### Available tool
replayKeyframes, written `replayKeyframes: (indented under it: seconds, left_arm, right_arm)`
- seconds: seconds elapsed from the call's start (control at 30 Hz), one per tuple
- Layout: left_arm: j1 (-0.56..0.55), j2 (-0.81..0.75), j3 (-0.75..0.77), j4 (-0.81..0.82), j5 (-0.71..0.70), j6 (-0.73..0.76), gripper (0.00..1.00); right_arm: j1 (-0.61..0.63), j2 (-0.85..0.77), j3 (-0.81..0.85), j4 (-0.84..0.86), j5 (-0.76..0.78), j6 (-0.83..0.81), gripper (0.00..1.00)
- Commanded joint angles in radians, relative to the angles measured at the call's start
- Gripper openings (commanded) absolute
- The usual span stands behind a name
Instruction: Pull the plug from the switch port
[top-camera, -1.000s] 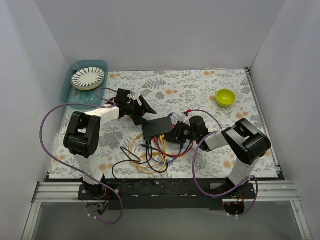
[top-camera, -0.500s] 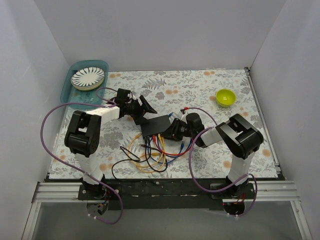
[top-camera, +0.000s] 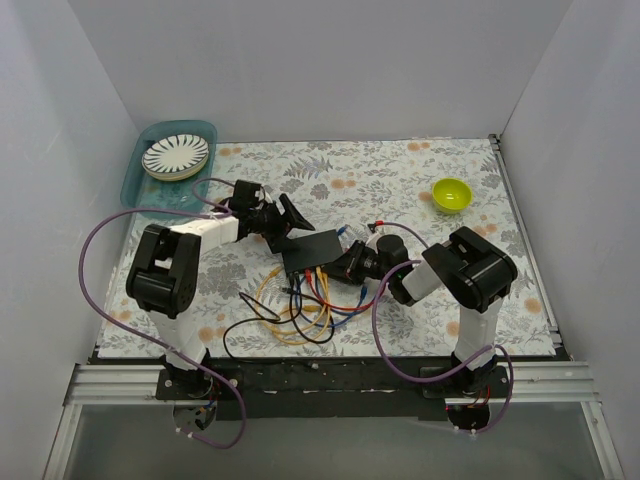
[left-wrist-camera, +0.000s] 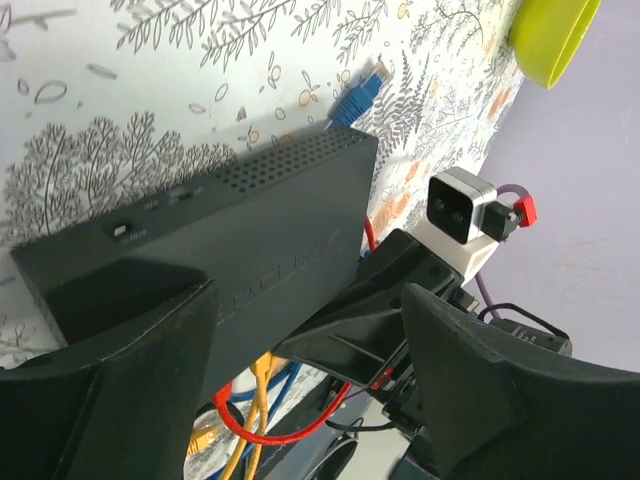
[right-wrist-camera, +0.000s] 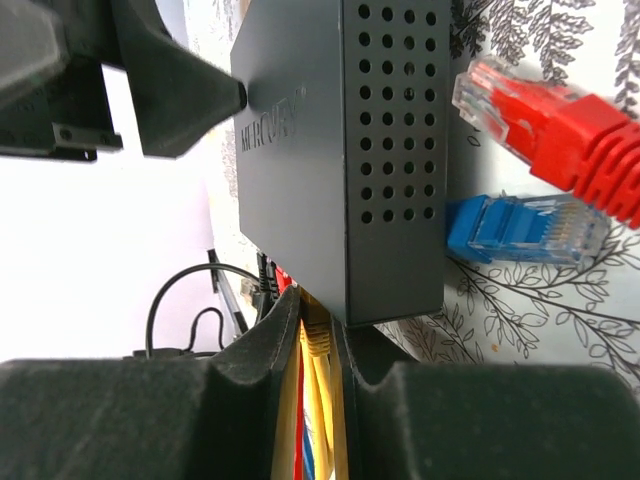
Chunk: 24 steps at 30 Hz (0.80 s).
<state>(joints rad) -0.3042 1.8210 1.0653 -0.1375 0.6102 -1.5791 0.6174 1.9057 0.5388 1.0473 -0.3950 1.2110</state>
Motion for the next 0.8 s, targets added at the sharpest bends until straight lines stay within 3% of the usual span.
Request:
replayKeyframes:
  seconds: [0.0,0.13,0.77]
  left_arm:
    - [-0.012,-0.106,-0.042,0.009,0.0,-0.028,0.73]
    - [-0.045,-0.144,-0.054,0.016,0.01,-0.045,0.73]
    - [-0.121,-0.12,-0.154,0.055,0.013,-0.05,0.73]
  right_arm:
    - [-0.001,-0.004,0.01,0.135,0.008,0.039,0.06]
    - [-0.001,-0.007,0.027,0.073,-0.01,0.01,0.01]
    - [-0.002,-0.03,0.056,-0.089,-0.03,-0.083,0.01]
